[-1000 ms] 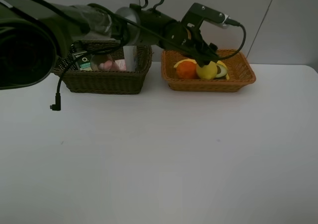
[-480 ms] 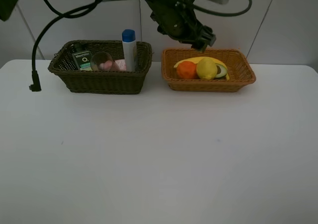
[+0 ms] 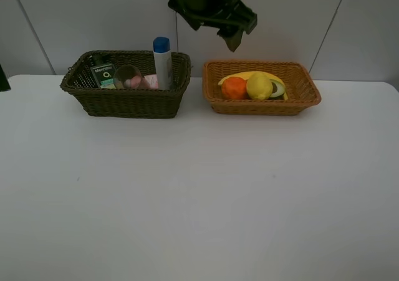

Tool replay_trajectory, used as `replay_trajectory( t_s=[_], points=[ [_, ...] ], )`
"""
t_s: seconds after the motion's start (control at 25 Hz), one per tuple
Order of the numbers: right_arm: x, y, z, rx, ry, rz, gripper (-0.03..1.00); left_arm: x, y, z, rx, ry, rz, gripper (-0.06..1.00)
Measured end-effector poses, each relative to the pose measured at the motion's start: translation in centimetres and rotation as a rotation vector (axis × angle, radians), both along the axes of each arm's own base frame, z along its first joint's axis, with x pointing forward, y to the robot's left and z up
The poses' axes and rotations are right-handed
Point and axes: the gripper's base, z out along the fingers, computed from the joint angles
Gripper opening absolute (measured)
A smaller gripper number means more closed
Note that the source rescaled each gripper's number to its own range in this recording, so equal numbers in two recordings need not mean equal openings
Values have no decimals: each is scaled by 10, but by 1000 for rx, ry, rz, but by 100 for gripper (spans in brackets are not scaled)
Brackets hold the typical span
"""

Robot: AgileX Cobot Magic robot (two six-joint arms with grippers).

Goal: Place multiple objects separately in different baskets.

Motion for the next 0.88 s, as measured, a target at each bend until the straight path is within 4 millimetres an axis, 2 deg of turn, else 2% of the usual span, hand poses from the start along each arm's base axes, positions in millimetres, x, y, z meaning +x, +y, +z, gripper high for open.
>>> replay_trajectory(
  t_s=[0.2,0.32,0.36,0.44,0.48,0.52,0.88],
  points=[
    [0,0,0,0,0,0,90,-28,20,32,56,18,-2,100],
    [0,0,0,0,0,0,90,-48,38,41,80,28,-5,100],
    [0,0,0,0,0,0,90,-48,38,41,80,28,-5,100],
    [0,0,0,0,0,0,90,-70,60,47,98,33,-3,100],
    [0,0,0,0,0,0,90,-70,60,47,98,33,-3,100],
    [0,0,0,0,0,0,90,-84,77,49,111,29,5,100],
    [0,0,0,0,0,0,90,-160,159,71,87,-32,59,100]
  ],
)
